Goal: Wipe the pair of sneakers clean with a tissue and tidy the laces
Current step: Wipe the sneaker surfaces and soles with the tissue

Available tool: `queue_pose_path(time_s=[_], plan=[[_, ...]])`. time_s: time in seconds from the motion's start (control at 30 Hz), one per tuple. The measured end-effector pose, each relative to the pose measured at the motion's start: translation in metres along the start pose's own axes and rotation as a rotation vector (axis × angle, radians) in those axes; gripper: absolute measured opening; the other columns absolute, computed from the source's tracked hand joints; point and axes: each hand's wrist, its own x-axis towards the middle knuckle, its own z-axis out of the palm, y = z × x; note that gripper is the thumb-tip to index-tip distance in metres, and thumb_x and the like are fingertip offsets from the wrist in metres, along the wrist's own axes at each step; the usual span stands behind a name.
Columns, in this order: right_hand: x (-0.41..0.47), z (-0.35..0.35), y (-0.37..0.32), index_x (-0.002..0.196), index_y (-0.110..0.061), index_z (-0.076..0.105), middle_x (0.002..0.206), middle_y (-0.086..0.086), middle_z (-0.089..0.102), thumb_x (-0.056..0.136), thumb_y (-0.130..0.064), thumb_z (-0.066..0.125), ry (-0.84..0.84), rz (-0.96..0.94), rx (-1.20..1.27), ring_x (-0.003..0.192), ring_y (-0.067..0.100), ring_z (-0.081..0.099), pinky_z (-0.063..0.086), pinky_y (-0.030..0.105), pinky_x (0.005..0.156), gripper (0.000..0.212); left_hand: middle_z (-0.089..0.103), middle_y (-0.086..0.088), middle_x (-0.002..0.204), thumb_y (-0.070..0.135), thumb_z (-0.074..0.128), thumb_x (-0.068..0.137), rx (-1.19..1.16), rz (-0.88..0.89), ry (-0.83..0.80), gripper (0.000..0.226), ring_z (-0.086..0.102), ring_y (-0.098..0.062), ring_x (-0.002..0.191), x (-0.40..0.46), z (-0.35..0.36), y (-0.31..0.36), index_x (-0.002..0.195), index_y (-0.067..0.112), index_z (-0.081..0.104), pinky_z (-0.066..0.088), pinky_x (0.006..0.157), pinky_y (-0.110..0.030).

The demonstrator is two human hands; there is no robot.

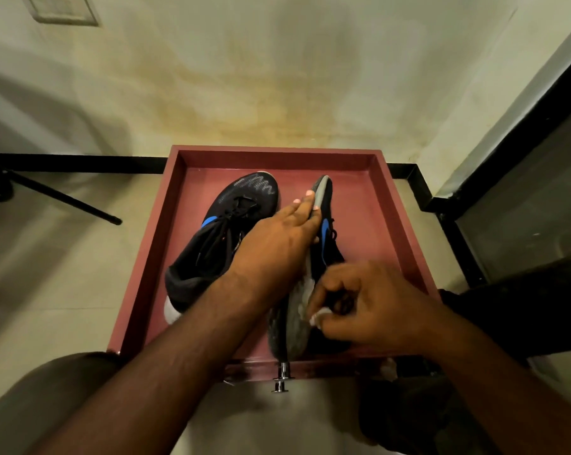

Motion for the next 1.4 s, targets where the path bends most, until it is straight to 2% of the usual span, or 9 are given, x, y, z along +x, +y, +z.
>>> queue_pose_path(time_s=[0.07,0.27,0.47,0.67,0.87,1.07,1.2,1.3,1.4], plan=[[-0.008,0.013,-0.003,0.093,-0.025,0.080,0.092,-0.013,0.073,0.085,-0.020,0.081,0.001,-0.073,0.002,0.085,0.011,0.072,0.057,0.020,0.071,0.010,0.007,-0.003,0.173,0.012,0.051,0.103,-0.007,0.007,0.001,0.067,0.023,-0.021,0.156,0.000,0.001,-0.002,0.164,0.018,0.022,0.035,0.121,-0.040],[0.024,0.009,0.016,0.092,-0.015,0.074,0.089,-0.007,0.067,0.083,-0.009,0.077,0.404,-0.154,-0.187,0.082,0.007,0.062,0.053,0.026,0.072,0.011,0.016,-0.002,0.172,0.021,0.059,0.099,-0.037,0.037,-0.047,0.068,0.037,-0.026,0.150,0.002,-0.007,-0.007,0.161,0.019,0.031,0.045,0.111,-0.048],[0.006,0.028,-0.004,0.086,-0.012,0.075,0.087,-0.004,0.068,0.081,-0.005,0.079,0.102,-0.365,-0.176,0.081,0.011,0.061,0.048,0.021,0.074,0.009,0.014,0.006,0.172,0.014,0.061,0.100,-0.008,-0.008,-0.048,0.067,0.042,-0.020,0.146,0.001,-0.011,-0.012,0.160,0.024,0.032,0.050,0.107,-0.046],[0.030,0.003,0.023,0.093,-0.013,0.074,0.089,-0.008,0.065,0.085,-0.010,0.075,0.364,-0.184,-0.232,0.082,0.007,0.058,0.049,0.022,0.074,0.009,0.010,0.015,0.171,0.016,0.063,0.095,-0.005,-0.049,-0.104,0.079,0.053,-0.024,0.137,0.002,-0.012,-0.009,0.161,0.031,0.024,0.056,0.094,-0.049],[0.008,0.030,0.001,0.085,-0.011,0.075,0.083,-0.003,0.066,0.077,-0.003,0.079,0.025,-0.402,-0.194,0.078,0.010,0.057,0.038,0.011,0.078,0.011,0.016,0.015,0.170,0.029,0.058,0.102,-0.007,-0.084,-0.099,0.069,0.057,-0.024,0.132,-0.004,-0.014,-0.016,0.161,0.037,0.023,0.057,0.093,-0.048],[0.034,0.007,0.024,0.090,-0.010,0.073,0.088,-0.001,0.068,0.081,-0.003,0.076,0.398,-0.245,-0.297,0.082,0.012,0.056,0.046,0.023,0.079,0.011,0.021,0.014,0.169,0.021,0.065,0.094,0.007,-0.098,-0.148,0.083,0.059,-0.026,0.129,-0.005,-0.014,-0.016,0.161,0.041,0.019,0.058,0.087,-0.050],[0.019,0.027,0.006,0.083,-0.011,0.072,0.086,-0.002,0.065,0.078,-0.005,0.080,0.231,-0.357,-0.234,0.081,0.012,0.054,0.039,0.015,0.080,0.011,0.013,0.020,0.169,0.025,0.061,0.098,-0.007,-0.114,-0.170,0.076,0.061,-0.025,0.126,-0.005,-0.015,-0.017,0.160,0.043,0.021,0.058,0.089,-0.049],[0.012,0.046,-0.002,0.086,-0.006,0.075,0.088,0.006,0.065,0.082,-0.002,0.077,0.058,-0.484,-0.233,0.083,0.019,0.056,0.041,0.021,0.082,0.006,0.005,0.024,0.168,0.039,0.058,0.101,-0.033,-0.114,-0.133,0.065,0.061,-0.025,0.127,-0.005,-0.017,-0.026,0.158,0.042,0.027,0.057,0.093,-0.050],[0.022,0.034,0.012,0.093,-0.004,0.076,0.094,0.010,0.069,0.084,-0.004,0.078,0.137,-0.462,-0.283,0.087,0.021,0.057,0.039,0.018,0.089,0.009,0.006,0.024,0.168,0.038,0.058,0.100,-0.005,-0.130,-0.150,0.066,0.063,-0.025,0.123,-0.003,-0.016,-0.024,0.158,0.044,0.027,0.058,0.091,-0.050]])
